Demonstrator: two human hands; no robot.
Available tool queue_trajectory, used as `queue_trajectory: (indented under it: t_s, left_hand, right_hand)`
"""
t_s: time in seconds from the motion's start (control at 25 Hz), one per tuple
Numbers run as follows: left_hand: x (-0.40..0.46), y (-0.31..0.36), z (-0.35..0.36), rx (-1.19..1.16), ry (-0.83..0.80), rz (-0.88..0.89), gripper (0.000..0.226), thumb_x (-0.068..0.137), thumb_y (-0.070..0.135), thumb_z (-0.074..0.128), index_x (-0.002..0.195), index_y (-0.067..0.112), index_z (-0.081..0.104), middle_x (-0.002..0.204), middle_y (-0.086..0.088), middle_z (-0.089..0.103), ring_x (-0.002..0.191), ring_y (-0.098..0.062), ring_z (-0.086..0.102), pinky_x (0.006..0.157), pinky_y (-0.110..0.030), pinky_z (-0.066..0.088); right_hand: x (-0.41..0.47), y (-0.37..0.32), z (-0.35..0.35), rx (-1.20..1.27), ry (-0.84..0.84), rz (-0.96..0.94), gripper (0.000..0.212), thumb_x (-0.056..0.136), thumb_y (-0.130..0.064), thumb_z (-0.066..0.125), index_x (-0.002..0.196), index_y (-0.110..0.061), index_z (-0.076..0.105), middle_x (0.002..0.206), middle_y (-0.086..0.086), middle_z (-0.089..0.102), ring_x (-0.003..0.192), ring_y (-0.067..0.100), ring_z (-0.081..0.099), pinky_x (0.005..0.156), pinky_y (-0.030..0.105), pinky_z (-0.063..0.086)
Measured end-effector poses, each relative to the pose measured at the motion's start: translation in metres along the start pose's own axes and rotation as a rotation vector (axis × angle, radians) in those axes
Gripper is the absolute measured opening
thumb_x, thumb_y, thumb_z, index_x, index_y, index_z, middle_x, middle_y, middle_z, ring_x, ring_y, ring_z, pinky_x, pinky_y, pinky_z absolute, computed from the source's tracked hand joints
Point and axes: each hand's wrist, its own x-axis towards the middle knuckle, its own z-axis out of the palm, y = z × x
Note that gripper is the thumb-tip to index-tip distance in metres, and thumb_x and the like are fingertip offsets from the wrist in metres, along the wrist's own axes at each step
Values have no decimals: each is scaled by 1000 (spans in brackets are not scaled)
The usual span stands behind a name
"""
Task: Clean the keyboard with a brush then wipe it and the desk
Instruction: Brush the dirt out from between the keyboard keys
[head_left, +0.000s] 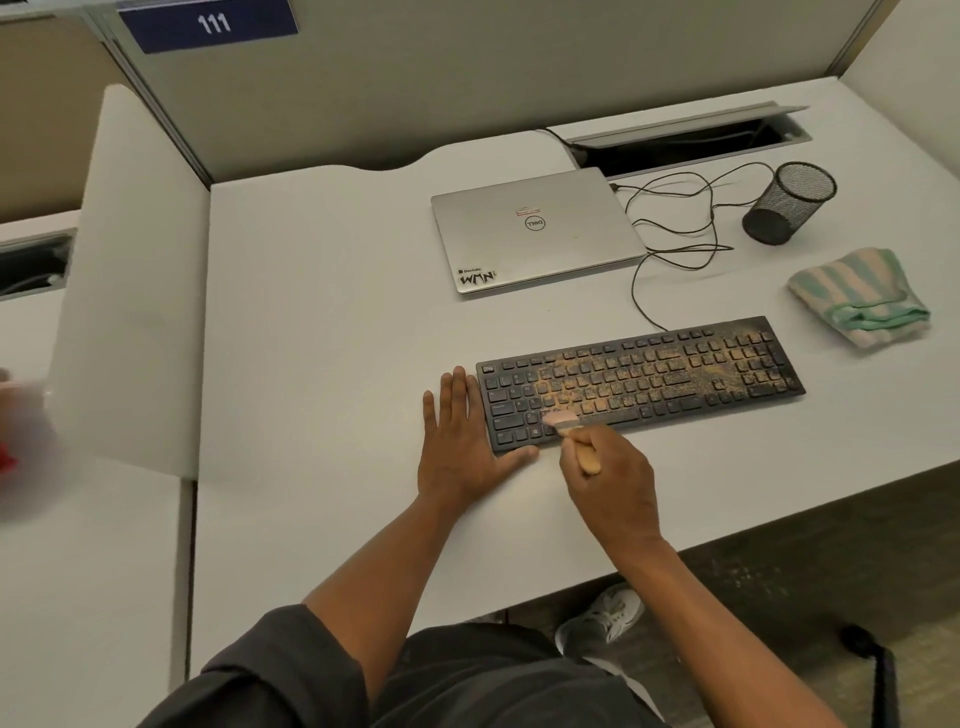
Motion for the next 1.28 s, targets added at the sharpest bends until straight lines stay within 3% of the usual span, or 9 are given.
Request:
queue_trajectory:
  t_s: [0.12, 0.2, 0.44, 0.6, 0.76, 0.88, 1.0, 1.28]
  left_hand:
    - [0, 0, -1, -6, -14, -9, 132, 75, 100, 24, 160, 6, -12, 168, -13, -19, 153, -24, -25, 125, -50, -12]
    - [-1, 1, -2, -2, -20, -9, 132, 74, 101, 21, 160, 6, -13, 168, -13, -20, 153, -24, -25, 125, -50, -12]
    - [-1, 1, -3, -3, -19, -1, 131, 75, 99, 23, 160, 5, -11, 168, -15, -19, 154, -25, -24, 125, -50, -12]
    - [-1, 0, -2, -6, -18, -3, 132, 74, 100, 21, 160, 5, -13, 167, -14, -20, 153, -25, -24, 125, -51, -12]
    - [-1, 0, -3, -14, -21, 6, 132, 75, 99, 24, 160, 5, -12, 167, -15, -20, 153, -26, -24, 125, -51, -12]
    - [0, -1, -2, -8, -17, 4, 132, 75, 99, 23, 159, 4, -12, 167, -15, -20, 153, -26, -24, 124, -51, -11]
    - [-1, -1, -1, -23, -18, 0, 134, 73, 101, 20, 159, 5, -13, 167, -14, -21, 153, -25, -25, 124, -51, -13]
    - [0, -3, 1, -27, -3, 12, 131, 75, 99, 22, 160, 4, -11, 168, -16, -18, 154, -26, -22, 124, -51, -12]
  right_hand:
    - [1, -4, -2, 11, -28, -39, 7, 91, -18, 68, 94, -15, 63, 81, -3, 64, 69, 12, 57, 61, 11, 38]
    - [-7, -6, 1, 3, -91, -115, 8, 91, -18, 69, 96, -15, 64, 83, -3, 65, 70, 12, 58, 62, 15, 44]
    - [-2, 6, -10, -7, -10, -25, 8, 91, -14, 70, 95, -13, 63, 80, -1, 64, 68, 13, 56, 61, 8, 34]
    - [-17, -8, 0, 3, -115, -158, 11, 90, -13, 72, 97, -15, 64, 82, -2, 65, 68, 10, 57, 61, 17, 44]
    - [-2, 6, -12, -19, 9, -22, 7, 91, -12, 69, 94, -13, 62, 79, -1, 62, 67, 15, 56, 59, 23, 44]
    - [1, -2, -10, 2, -96, -126, 10, 90, -16, 69, 97, -14, 65, 87, -1, 68, 74, 15, 61, 64, 27, 51]
    - [-2, -8, -9, -9, -163, -165, 7, 88, -20, 70, 89, -17, 64, 77, -4, 67, 64, 13, 59, 57, 29, 51]
    - [25, -18, -10, 14, -155, -183, 9, 89, -17, 69, 83, -17, 62, 74, -10, 63, 62, 8, 54, 55, 17, 38]
